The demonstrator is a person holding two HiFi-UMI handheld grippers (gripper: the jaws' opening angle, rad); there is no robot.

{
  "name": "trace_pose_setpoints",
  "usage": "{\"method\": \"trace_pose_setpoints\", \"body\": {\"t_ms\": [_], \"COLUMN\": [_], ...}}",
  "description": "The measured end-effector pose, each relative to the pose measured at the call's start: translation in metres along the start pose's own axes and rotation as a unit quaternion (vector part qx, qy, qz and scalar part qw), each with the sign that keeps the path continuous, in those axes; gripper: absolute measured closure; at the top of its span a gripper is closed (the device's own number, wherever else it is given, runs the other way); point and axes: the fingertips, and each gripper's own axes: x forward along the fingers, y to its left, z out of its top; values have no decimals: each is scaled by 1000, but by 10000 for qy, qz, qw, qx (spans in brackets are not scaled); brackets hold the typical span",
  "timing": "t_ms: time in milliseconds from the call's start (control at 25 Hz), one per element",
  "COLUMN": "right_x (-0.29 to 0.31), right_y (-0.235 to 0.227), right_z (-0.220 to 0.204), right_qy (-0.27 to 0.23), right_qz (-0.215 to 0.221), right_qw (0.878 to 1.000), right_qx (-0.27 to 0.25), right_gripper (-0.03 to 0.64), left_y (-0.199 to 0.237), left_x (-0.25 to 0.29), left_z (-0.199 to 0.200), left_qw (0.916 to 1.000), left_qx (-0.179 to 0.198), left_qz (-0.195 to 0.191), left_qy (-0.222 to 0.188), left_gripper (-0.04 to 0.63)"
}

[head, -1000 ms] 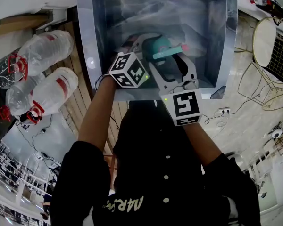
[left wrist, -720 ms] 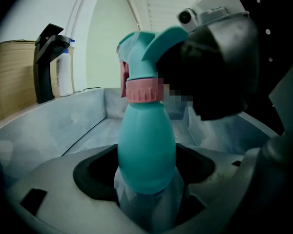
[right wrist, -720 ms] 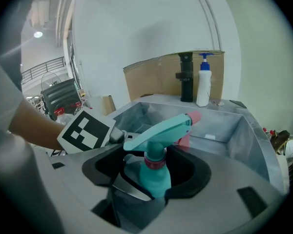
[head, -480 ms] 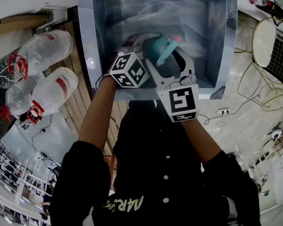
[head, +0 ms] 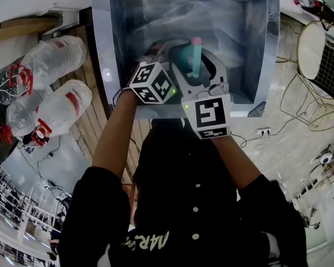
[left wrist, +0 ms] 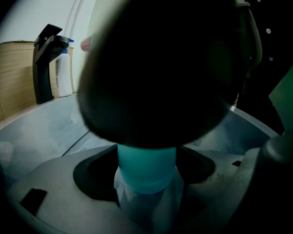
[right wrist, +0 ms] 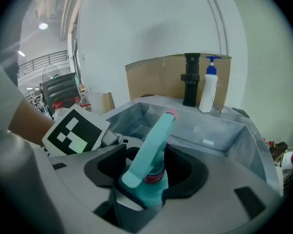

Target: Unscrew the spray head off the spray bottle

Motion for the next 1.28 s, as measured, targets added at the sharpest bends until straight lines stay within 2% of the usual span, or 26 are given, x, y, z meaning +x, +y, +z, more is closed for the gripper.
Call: {"method": "trace_pose_setpoints", "body": {"t_ms": [240,400,480,560,680,800,880,960,1040,1280], "right_x": [5,4,4,3,-1,-4,-6,-7,-9,-10], "right_y": [-2,-6,-6,-3,2,10,15,16,17,16], "right_z": [0,0,1,4,7,0,-2,-3,-4,-2], "right_qy": [-39,-139,-222,-499,-951,-843,-856,-915,-889,-928], "right_qz": [-132,-193,-110,177,971,1704,1995,2200,2336,2223], "right_qw": [9990,9979,9980,9965,9868,9698,9560,9469,9429,9473], "right_qx": [-424,-595,-588,-641,-878,-1527,-1975,-2159,-2200,-2113], "right_gripper": [382,456,457,459,460,462,462,462,462,463], "left_y": [0,1,1,0,0,0,1,0,0,0], "left_x": [0,0,0,0,1,0,0,0,1,0], "left_z": [0,-1,-1,-1,0,0,0,1,1,1], "left_qw": [10000,10000,10000,10000,10000,10000,10000,10000,10000,10000], "left_qx": [-18,-6,-30,-30,-16,-10,-17,-34,-41,-32], "left_qz": [8,15,26,35,15,-12,-8,-1,0,11], "left_qy": [3,-14,-22,-24,-50,-70,-72,-75,-72,-49], "left_gripper": [216,216,216,216,216,216,216,216,216,216]}}
